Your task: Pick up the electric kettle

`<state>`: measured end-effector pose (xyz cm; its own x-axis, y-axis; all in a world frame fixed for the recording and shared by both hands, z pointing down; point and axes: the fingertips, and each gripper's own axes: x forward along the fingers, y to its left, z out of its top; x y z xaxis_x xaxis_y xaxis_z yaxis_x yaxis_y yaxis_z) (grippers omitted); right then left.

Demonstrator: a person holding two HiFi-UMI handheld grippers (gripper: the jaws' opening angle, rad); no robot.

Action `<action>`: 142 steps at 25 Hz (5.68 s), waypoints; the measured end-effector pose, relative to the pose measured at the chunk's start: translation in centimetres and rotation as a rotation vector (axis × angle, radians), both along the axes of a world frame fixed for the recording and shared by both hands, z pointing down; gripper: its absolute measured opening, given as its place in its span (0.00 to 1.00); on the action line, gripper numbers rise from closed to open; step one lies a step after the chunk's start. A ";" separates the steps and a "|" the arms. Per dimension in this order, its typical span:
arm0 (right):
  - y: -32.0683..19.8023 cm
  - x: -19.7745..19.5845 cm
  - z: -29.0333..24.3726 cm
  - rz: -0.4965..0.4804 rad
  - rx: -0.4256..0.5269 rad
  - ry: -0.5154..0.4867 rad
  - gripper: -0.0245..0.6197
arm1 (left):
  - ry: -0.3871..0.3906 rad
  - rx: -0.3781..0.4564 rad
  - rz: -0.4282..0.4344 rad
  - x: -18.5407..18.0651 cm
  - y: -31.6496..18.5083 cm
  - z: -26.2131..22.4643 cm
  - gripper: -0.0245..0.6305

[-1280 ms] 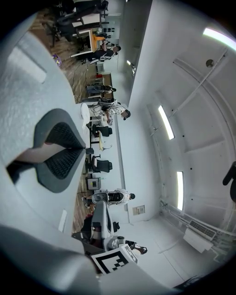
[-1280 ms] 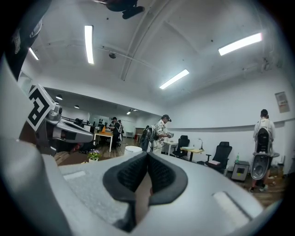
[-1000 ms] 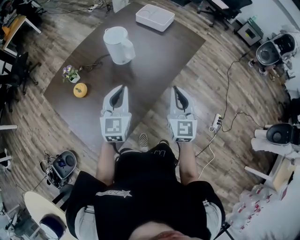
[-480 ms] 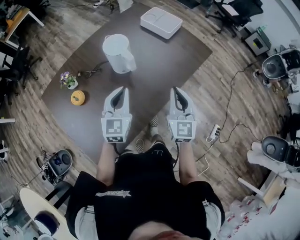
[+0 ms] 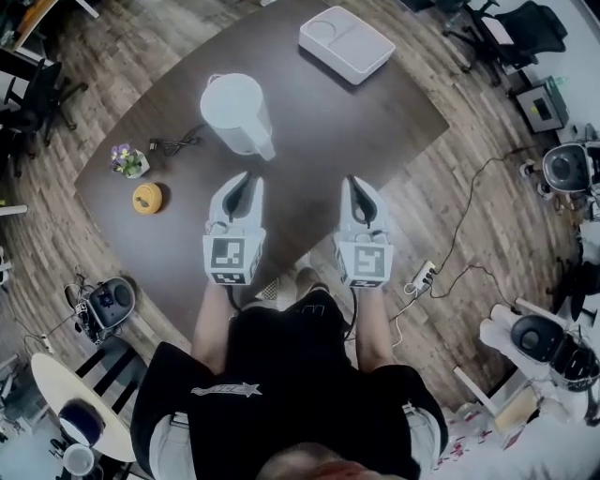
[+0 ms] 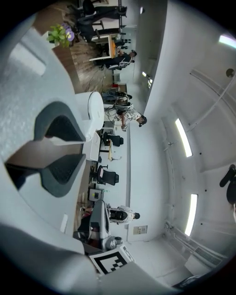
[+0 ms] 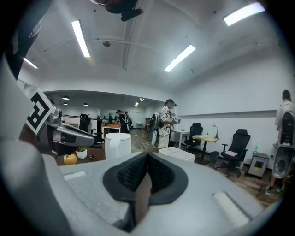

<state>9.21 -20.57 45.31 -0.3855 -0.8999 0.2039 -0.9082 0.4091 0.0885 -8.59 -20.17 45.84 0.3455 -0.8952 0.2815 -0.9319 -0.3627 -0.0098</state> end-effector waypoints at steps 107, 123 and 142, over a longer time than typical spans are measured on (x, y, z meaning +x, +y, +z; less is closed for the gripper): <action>-5.2 4.3 -0.6 0.025 0.006 -0.024 0.05 | -0.038 0.100 0.021 3.1 -8.0 -2.6 0.14; 2.2 -2.0 -4.2 -0.056 0.083 -0.061 0.05 | -0.068 0.136 -0.033 -2.1 2.3 -6.0 0.14; 9.9 -11.1 -5.6 -0.245 0.103 -0.101 0.05 | -0.073 0.104 -0.251 -11.5 15.2 -6.7 0.14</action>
